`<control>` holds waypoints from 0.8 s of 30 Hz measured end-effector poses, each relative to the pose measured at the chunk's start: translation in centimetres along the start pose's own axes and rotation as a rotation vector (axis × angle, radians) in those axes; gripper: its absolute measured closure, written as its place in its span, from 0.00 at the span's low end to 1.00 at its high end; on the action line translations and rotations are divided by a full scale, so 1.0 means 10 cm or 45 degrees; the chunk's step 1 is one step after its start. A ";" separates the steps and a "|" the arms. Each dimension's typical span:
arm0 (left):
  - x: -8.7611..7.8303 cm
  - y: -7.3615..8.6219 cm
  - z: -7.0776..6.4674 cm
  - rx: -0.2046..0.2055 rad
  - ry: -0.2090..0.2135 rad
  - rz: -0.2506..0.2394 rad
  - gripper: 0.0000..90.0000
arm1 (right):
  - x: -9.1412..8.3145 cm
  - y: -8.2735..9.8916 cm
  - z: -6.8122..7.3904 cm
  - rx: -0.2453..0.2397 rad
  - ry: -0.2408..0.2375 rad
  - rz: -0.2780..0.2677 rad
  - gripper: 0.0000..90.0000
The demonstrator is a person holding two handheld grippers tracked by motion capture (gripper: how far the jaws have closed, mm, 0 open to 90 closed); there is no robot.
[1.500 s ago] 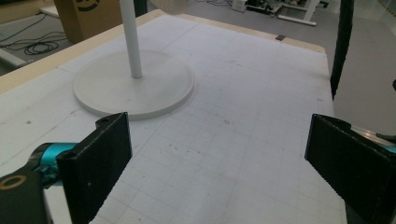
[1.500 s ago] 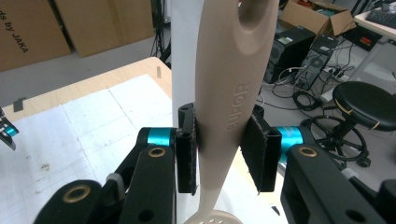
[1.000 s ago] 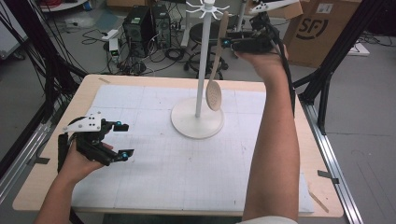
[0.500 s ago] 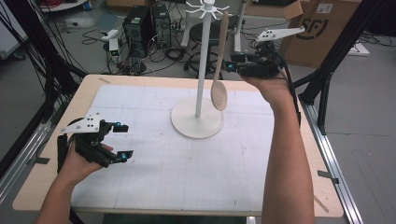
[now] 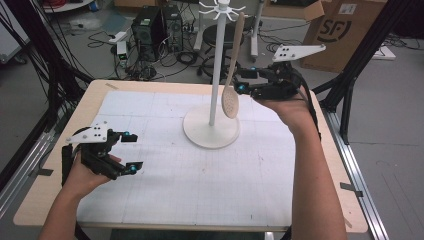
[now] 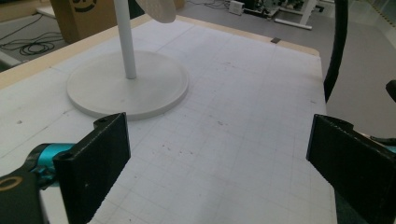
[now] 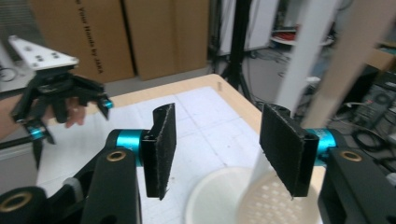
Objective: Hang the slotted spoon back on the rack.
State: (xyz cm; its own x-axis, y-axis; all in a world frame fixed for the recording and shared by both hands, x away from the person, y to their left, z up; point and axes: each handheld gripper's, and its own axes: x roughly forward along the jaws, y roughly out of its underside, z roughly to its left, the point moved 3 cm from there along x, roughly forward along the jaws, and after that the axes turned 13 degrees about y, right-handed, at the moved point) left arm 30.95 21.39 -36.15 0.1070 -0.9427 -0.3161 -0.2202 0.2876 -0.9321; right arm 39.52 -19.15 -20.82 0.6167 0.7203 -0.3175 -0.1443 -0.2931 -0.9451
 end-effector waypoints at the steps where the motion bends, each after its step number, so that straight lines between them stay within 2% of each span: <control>1: 0.00 0.00 0.00 -0.002 0.000 0.004 0.08 | 0.01 0.01 0.02 -0.008 -0.007 0.000 0.49; 6: -0.01 0.01 0.02 -0.009 0.001 -0.006 0.08 | 0.02 0.03 0.14 -0.041 -0.047 -0.003 0.42; 9: -0.03 0.01 0.02 -0.008 0.002 -0.013 0.08 | 0.02 0.07 0.21 -0.034 -0.101 -0.004 0.38; 11: -0.04 0.02 0.02 -0.010 0.001 -0.018 0.08 | 0.03 0.11 0.26 -0.007 -0.158 0.006 0.35; 14: -0.05 0.02 0.01 -0.008 0.004 -0.019 0.08 | 0.06 0.22 0.33 -0.005 -0.204 0.007 0.31; 18: -0.05 0.03 0.01 -0.007 0.007 -0.027 0.08 | 0.10 0.38 0.40 -0.006 -0.198 0.016 0.25; 24: -0.06 0.08 0.03 -0.025 0.011 -0.027 0.08 | 0.06 0.66 0.39 0.035 -0.123 0.011 0.22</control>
State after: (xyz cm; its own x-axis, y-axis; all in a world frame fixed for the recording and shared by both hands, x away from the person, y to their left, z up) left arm 31.02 22.24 -36.77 0.1036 -0.9501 -0.2944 -0.2369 0.2639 -0.9350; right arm 35.88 -18.19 -27.56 0.5382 0.7753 -0.3306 -0.1712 -0.2835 -0.9436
